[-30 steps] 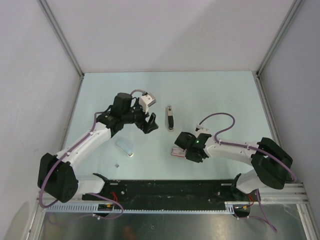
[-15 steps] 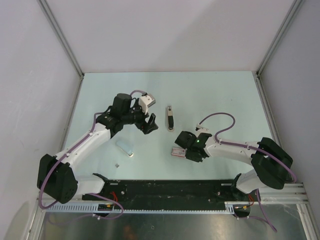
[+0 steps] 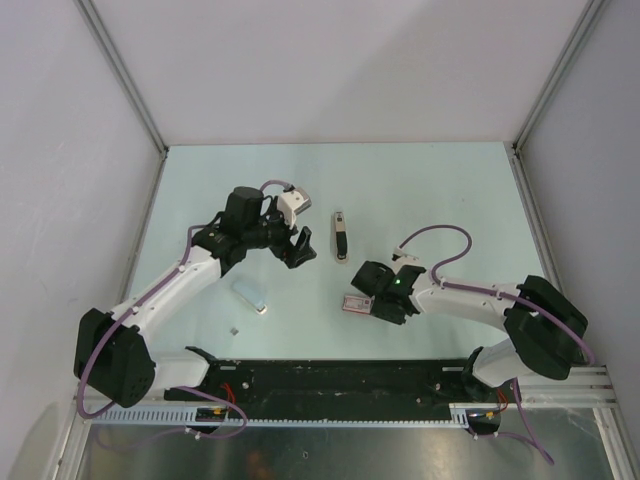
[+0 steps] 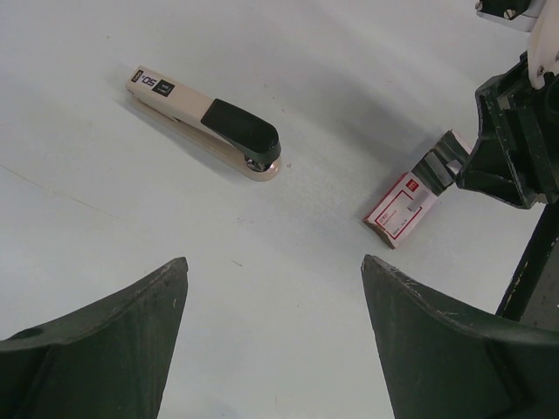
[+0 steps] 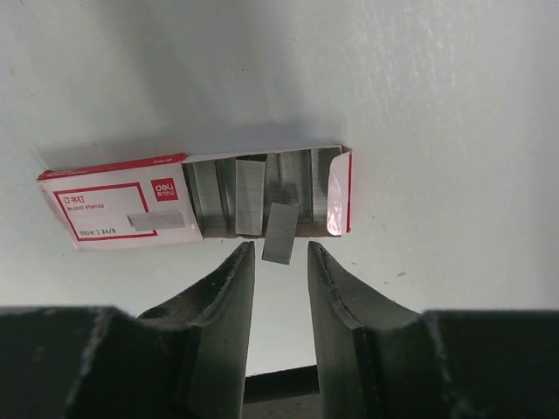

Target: Unload the staples from the stapler

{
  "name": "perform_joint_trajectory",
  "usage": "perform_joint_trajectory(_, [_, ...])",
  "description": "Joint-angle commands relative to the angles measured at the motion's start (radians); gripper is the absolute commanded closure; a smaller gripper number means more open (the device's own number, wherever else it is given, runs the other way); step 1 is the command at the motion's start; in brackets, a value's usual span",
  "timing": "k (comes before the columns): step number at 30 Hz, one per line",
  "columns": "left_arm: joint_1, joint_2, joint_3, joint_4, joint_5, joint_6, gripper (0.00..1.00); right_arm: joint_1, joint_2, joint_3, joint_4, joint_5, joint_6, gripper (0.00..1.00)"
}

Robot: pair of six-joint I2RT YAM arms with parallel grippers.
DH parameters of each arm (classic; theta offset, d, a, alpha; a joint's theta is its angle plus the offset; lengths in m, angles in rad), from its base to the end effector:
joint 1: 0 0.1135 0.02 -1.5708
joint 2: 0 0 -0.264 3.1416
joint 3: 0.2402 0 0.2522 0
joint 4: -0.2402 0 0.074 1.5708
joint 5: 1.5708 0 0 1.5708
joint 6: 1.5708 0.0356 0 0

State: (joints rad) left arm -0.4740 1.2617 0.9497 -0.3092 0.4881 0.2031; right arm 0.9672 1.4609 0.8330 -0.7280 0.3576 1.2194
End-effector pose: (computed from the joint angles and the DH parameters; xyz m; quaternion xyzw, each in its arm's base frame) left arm 0.2388 -0.1413 0.2855 0.3908 0.7774 -0.2728 0.4105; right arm 0.1507 0.1966 0.1757 0.1420 0.9682 0.0125 0.2055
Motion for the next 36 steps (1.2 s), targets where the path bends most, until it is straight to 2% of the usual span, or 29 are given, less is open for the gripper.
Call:
perform_joint_trajectory(1, [-0.006,-0.037,-0.002,0.022,0.015,0.054,0.15,-0.005,-0.038,-0.002,-0.007,0.021,0.003,0.64])
perform_joint_trajectory(8, [-0.006,-0.034,-0.002,0.023,0.017,0.052,0.15,-0.002,-0.074,-0.002,-0.024,0.046,0.008,0.69])
perform_joint_trajectory(18, [-0.006,-0.035,-0.002,0.024,0.017,0.051,0.16,0.069,-0.082,-0.005,-0.029,0.046,0.031,0.89])
perform_joint_trajectory(23, [-0.006,-0.035,-0.003,0.022,0.016,0.052,0.15,0.066,-0.071,-0.021,-0.006,0.024,0.032,0.98])
perform_joint_trajectory(36, [-0.006,-0.039,-0.007,0.022,0.014,0.059,0.16,0.006,-0.094,-0.098,0.066,-0.03,0.016,1.0])
